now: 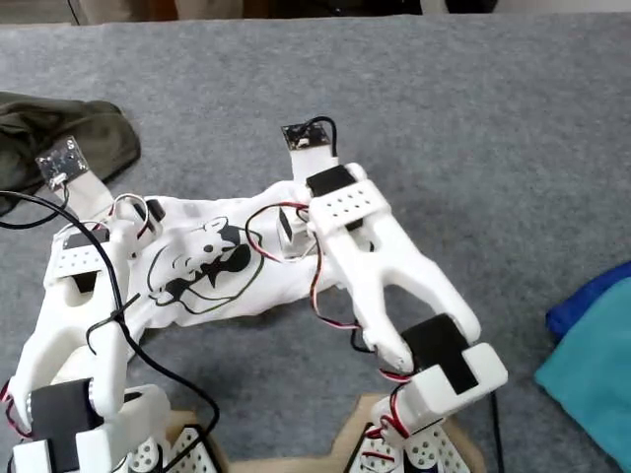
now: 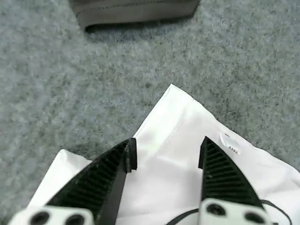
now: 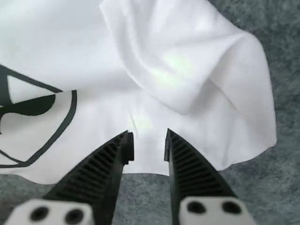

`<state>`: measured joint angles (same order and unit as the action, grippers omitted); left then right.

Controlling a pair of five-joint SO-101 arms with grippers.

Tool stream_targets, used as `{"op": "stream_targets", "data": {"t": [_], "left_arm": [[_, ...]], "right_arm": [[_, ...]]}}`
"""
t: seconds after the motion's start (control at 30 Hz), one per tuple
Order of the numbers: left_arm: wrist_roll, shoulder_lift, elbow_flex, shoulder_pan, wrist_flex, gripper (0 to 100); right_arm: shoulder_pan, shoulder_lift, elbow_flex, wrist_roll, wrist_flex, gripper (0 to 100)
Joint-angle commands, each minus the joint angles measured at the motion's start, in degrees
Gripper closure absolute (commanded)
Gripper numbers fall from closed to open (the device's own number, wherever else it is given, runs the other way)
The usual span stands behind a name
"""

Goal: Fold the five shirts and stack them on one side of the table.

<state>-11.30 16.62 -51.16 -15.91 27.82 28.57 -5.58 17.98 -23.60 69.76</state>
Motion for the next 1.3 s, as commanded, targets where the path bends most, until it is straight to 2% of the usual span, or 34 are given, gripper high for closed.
{"op": "stream_targets", "data": {"t": [0.0, 0.17, 0.47, 1.13, 1.27], "left_arm": [[0.4, 0.2, 2.8, 0.0, -0.8, 78], [0.4, 0.2, 2.8, 0.0, -0.8, 78], [0.4, 0.1, 2.8, 0.0, -0.8, 78], [0.4, 0.1, 2.6, 0.0, -0.8, 78], [0.4, 0.1, 2.5, 0.0, -0.8, 78]], "right_arm": [[-1.3, -0.2, -2.9, -1.1, -0.1, 87.1], [-4.4, -0.6, -2.8, -1.1, -1.2, 86.9], [-2.8, -3.5, -2.8, -1.2, -7.0, 86.8], [-2.9, -6.9, -6.7, -3.2, -7.3, 86.8], [-3.2, -6.9, -5.4, -3.2, -9.8, 86.8]]}}
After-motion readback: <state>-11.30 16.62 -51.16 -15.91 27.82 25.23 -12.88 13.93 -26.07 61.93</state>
